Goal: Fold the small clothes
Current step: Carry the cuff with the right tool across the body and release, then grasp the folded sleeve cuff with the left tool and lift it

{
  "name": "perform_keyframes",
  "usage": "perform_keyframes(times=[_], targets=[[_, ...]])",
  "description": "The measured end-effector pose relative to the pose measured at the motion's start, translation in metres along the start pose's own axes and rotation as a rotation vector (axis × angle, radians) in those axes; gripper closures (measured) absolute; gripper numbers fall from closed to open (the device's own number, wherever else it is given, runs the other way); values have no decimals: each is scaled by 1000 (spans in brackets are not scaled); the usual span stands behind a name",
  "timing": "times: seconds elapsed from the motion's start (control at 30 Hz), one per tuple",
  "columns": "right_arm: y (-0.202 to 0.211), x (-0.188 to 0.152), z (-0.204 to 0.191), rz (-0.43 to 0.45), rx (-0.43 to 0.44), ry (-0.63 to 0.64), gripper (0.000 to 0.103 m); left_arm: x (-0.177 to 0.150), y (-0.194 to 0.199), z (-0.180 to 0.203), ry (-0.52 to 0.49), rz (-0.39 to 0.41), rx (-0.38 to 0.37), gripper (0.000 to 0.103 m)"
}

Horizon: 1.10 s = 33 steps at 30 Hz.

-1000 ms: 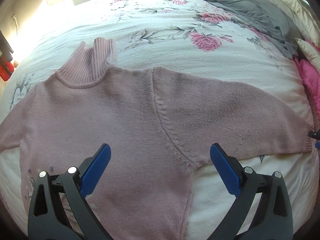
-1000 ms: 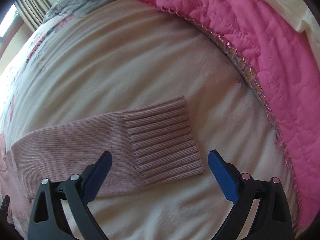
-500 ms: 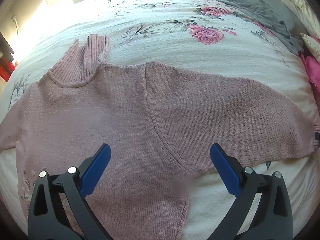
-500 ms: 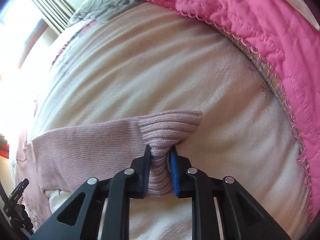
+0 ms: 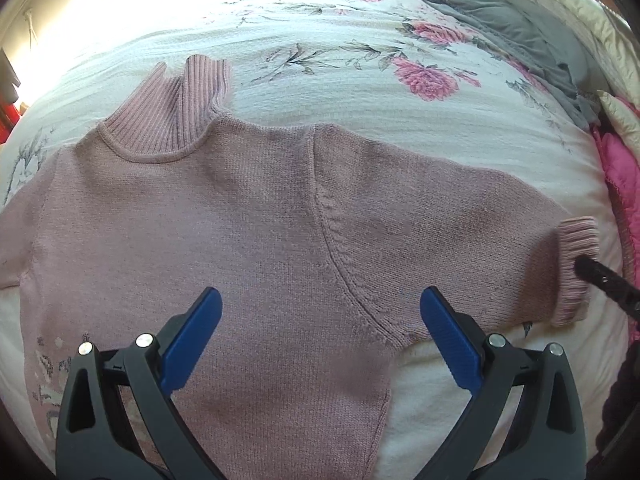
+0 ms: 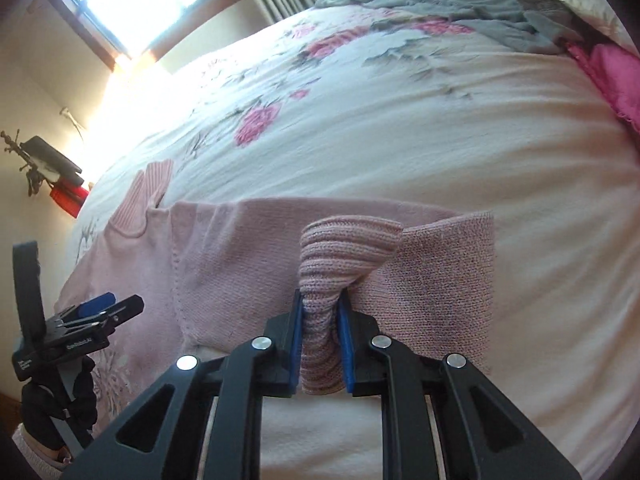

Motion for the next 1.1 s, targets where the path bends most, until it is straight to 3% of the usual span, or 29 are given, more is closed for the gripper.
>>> perform_keyframes(times=[0.03,0.1,0.27,0.4,0.53,0.6,0.7,0.9,1.03,1.1], targets=[[-7,-2,-4,-15,7,14,85,0,0,4,-5,-4,-16,4],[-17,-5,-15,-46,29,26,65,0,-1,14,-15,-22,-60,4],[9,-24,-14,17,134,-1,63,-6,-7,48,-46,-58,-179,4],[34,-46,4,29,56,-48,59,-17,-24,78,-71,-115,-254,4],[47,-79,18,6,17,-106,58,-30,-52,95,-61,-171,-191,6],[51,-94,19,-7,-1,-108,58,-35,-63,98,-32,-199,-200,6],[51,-109,21,-16,1,-134,58,-37,-65,106,-32,-173,-198,7],[46,-117,22,-13,-1,-144,58,-32,-60,119,-15,-154,-231,42],[44,-111,21,4,-3,-161,53,-33,-58,128,-41,-157,-245,58],[42,-108,20,7,-9,-165,53,-32,-58,127,-34,-156,-267,89]])
Point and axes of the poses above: each gripper's, at about its wrist camera, not at the fingertips, and y roughly against the way its jaws point, z to its right, x to its top, the point moved 1 cm from there along -y, roughly the way its jaws point, and after that the axes turned 12 degrees about y, right-handed, at the moved point
